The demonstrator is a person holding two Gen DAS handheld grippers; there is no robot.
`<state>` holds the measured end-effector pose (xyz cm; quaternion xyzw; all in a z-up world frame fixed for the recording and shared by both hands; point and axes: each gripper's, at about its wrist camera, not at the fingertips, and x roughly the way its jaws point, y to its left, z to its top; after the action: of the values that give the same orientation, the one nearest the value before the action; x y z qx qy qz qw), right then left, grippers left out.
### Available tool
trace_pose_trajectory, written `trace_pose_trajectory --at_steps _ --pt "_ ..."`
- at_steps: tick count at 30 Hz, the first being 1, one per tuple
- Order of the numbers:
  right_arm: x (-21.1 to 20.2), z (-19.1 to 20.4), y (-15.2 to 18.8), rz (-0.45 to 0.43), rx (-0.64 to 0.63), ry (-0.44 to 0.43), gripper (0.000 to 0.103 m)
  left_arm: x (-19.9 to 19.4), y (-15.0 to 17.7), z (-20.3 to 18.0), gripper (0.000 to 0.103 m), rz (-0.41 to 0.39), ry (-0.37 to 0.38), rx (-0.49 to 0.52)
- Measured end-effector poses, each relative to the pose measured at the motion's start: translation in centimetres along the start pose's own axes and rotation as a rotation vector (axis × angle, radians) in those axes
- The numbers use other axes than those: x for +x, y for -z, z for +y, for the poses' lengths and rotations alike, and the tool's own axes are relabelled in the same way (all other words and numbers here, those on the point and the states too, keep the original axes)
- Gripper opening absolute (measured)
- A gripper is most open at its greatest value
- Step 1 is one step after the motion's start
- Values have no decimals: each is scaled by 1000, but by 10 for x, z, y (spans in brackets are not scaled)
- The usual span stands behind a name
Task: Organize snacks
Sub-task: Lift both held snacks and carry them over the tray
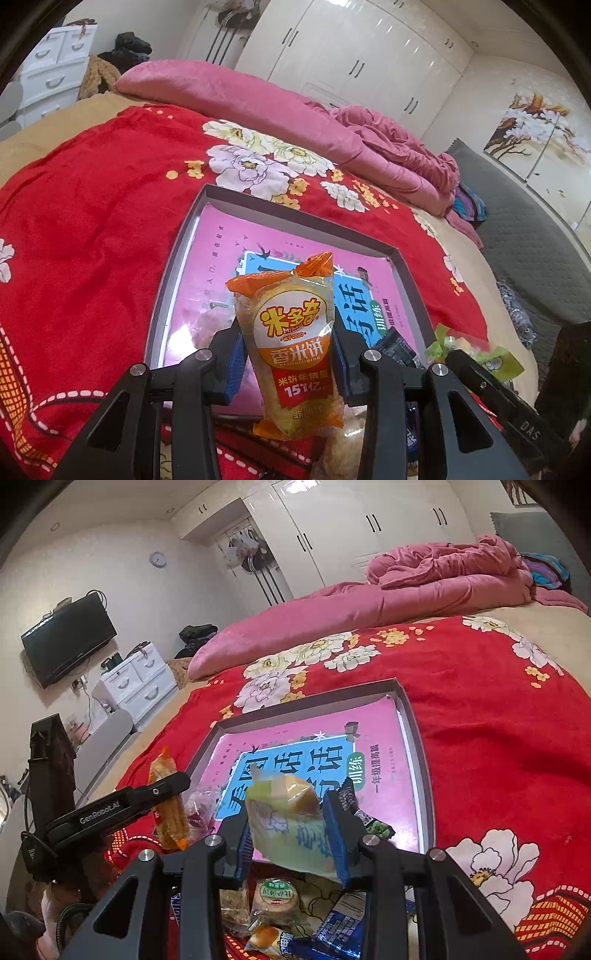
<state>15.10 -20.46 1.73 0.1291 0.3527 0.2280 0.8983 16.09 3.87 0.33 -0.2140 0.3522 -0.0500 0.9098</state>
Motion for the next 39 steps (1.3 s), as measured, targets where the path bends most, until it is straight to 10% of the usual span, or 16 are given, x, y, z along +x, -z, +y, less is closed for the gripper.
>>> trace_pose_trajectory --at_steps 39 --pt "58 3 -1 185 25 1 36 60 -7 -16 41 146 56 56"
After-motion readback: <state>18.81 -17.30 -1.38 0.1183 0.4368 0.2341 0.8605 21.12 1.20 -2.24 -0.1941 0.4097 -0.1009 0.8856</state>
